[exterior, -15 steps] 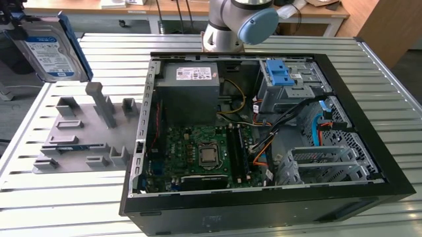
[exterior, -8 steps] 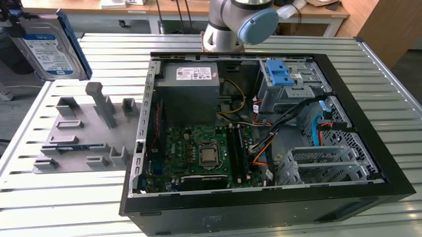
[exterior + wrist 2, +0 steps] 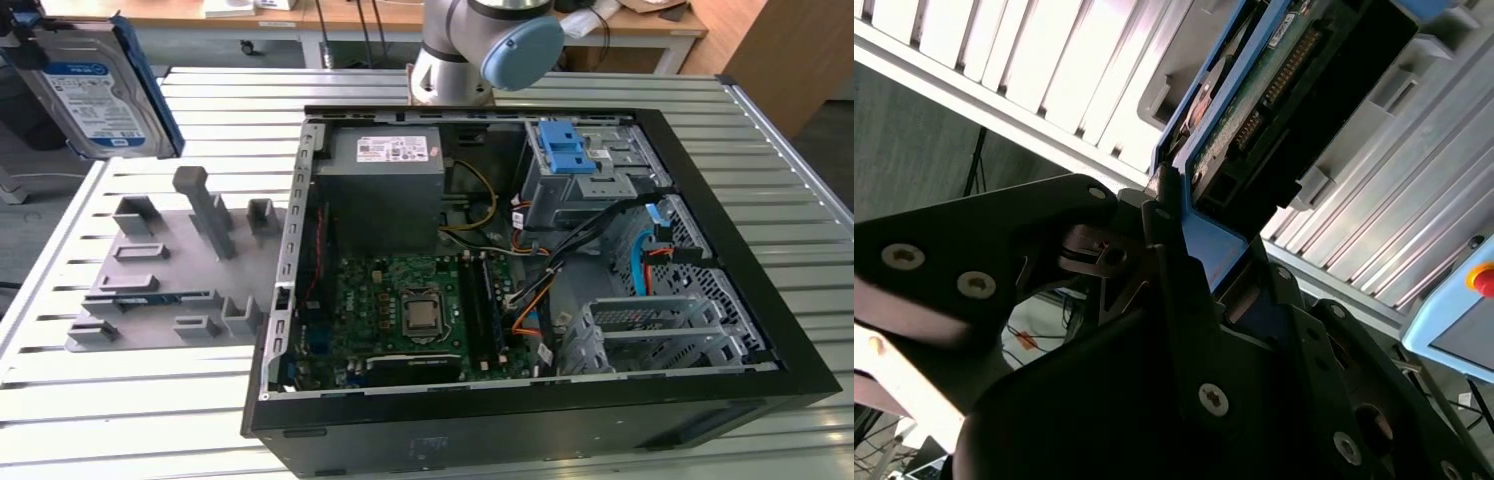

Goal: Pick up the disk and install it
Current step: 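Pick up the disk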

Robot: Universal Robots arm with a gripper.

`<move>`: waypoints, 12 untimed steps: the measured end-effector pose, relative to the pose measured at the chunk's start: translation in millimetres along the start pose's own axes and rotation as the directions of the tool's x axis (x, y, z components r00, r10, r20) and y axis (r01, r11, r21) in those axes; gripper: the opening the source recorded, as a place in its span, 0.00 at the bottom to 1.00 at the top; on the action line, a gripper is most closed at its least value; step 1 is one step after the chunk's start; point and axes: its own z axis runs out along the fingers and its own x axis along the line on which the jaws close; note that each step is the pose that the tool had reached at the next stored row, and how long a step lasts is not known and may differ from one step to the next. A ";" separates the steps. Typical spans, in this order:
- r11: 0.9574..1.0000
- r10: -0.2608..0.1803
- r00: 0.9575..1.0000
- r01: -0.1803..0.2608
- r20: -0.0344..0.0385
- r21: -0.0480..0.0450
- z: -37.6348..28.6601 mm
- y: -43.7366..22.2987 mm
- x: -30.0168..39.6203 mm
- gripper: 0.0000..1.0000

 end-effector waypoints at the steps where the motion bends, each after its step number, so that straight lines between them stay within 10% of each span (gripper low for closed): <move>1: 1.000 0.000 1.000 0.000 0.000 0.000 -1.1 0.0 0.0 0.36; 12: 1.000 0.000 1.000 0.000 0.000 0.000 -12.0 0.1 -0.1 0.36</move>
